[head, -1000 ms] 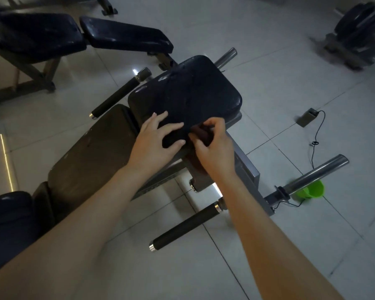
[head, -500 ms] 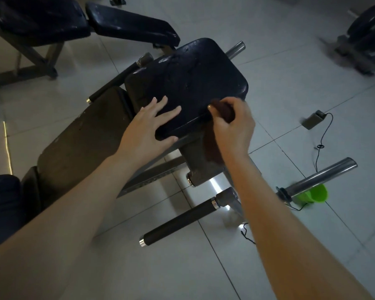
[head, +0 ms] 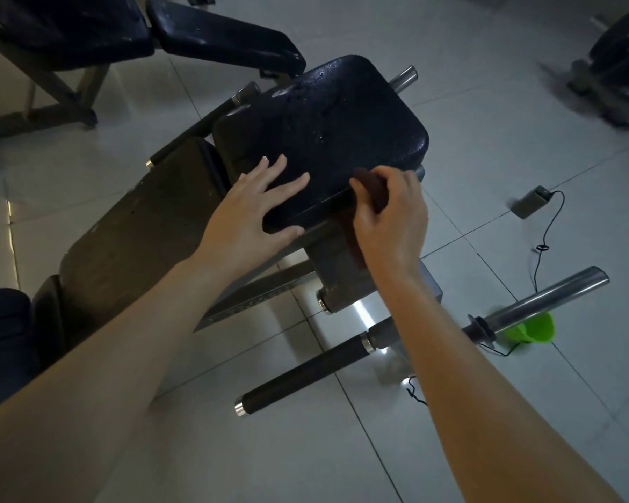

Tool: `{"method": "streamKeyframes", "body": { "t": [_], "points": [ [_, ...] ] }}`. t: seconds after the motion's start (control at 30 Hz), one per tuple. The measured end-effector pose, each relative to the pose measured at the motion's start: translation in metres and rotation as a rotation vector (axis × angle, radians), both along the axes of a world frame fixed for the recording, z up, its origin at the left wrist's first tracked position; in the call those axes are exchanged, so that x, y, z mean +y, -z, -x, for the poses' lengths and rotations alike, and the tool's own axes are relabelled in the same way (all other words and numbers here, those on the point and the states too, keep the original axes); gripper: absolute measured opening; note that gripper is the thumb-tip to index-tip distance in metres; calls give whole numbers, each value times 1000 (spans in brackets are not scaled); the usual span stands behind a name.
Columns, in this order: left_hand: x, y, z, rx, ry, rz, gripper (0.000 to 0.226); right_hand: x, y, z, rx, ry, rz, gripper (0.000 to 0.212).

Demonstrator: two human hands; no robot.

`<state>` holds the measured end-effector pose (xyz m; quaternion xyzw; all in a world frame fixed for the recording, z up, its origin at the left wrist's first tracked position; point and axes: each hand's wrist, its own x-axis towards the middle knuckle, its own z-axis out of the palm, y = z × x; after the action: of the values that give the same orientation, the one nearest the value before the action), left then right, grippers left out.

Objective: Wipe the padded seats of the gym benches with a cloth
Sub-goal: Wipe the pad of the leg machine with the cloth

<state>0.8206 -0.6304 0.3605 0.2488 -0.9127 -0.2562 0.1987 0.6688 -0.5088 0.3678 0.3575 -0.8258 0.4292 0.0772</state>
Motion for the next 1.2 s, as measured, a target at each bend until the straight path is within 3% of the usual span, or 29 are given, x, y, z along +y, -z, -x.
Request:
{"method": "streamKeyframes", "body": {
  "t": [0.1,0.27,0.5,0.6,0.77,0.83,0.93,1.0,1.2],
  "points": [
    [-2,1,-1,-2,14,3,69,-5,7,-28,-113,-25,22,25],
    [-5,0,-4,-25,38,2,71,-4,11,-47,25,-213,-112,23],
    [-3,-2,-4,-33,36,1,70,-9,-7,-20,-106,52,-91,28],
    [-4,-3,-5,-39,44,-1,70,-13,0,-50,-167,34,-45,25],
    [-8,-4,-6,-57,69,7,75,-6,-4,-51,39,-174,-183,22],
    [-7,-4,-6,-49,64,7,72,-2,-14,-25,62,-98,-203,22],
    [-7,-3,-6,-57,57,5,71,0,-29,17,-65,114,-179,28],
    [-8,-2,-6,-58,58,14,72,-2,-29,24,-97,144,-162,30],
    [-6,-4,-5,-80,56,9,75,-8,-10,-47,-56,-96,-191,21]
  ]
}}
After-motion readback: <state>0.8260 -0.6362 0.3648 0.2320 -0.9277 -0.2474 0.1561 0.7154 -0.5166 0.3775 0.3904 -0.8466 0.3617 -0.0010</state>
